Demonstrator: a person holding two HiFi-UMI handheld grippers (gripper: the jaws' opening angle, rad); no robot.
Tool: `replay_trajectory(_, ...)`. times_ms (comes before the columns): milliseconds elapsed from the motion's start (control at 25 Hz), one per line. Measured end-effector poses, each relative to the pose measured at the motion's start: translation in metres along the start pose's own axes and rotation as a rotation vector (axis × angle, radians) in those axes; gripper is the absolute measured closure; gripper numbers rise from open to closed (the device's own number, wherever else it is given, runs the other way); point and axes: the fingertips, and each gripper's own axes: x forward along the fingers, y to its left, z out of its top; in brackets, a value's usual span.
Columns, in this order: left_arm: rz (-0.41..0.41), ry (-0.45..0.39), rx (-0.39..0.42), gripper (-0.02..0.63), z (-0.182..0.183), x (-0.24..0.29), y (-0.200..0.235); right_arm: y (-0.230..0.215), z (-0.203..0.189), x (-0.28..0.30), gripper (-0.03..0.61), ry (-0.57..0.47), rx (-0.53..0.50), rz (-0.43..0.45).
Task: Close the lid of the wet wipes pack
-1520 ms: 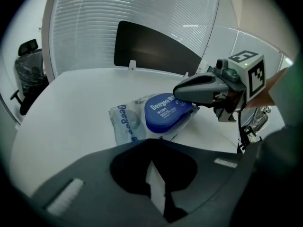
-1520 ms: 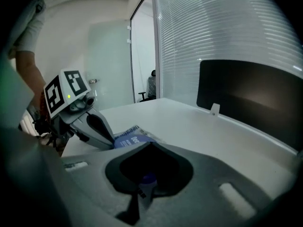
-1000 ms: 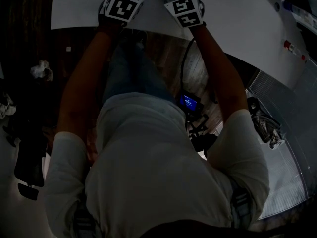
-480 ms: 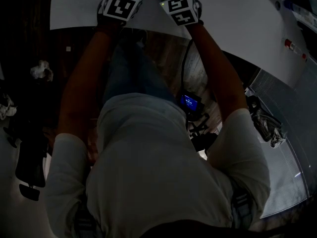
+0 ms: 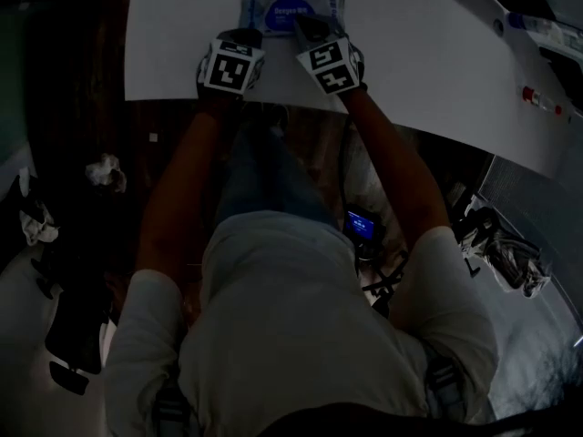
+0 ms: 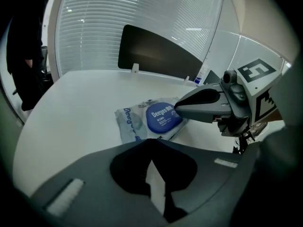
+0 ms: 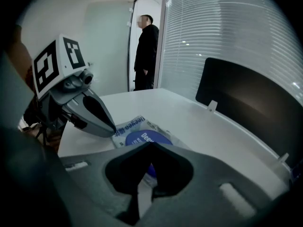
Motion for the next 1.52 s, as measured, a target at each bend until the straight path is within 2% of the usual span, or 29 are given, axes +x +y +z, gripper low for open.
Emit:
replay_trajectory(240,-0.014,-0.11,0.008,0.612,0.02,-0.049,-0.011,0.002,0.044,-0.049,0.577,-0.122,0.072,-0.037)
replay_trajectory(480,-0.096,-0.226,-0.041,0.611,0.061,-0.114,-0.053,0.002,0.086,-0.113,0.578,-0.243,0.163,-0.07)
replay_trajectory(760,-0.144,-0.418,-0.026,0.611,0.119,-0.189,-0.096,0.006,0.146,-0.201,0.578,-0.434,0.24,-0.106)
replay_trajectory(1040,-0.202,-0.562,0.005,0.611,0.153,-0.257,-0.135,0.023,0.19,-0.28,0.578,-0.58,0.276,-0.121)
replay_trajectory(1200,-0.211,-0.639,-0.008,0.611,0.155,-0.294,-0.149,0.036,0.201,-0.31,0.578,-0.625,0.294,-0.115)
replay_trajectory(1520,-0.222,-0.728,-0.002,0.611,0.151,-0.348,-0.168,0.064,0.226,-0.375,0.577,-0.732,0.29,-0.114)
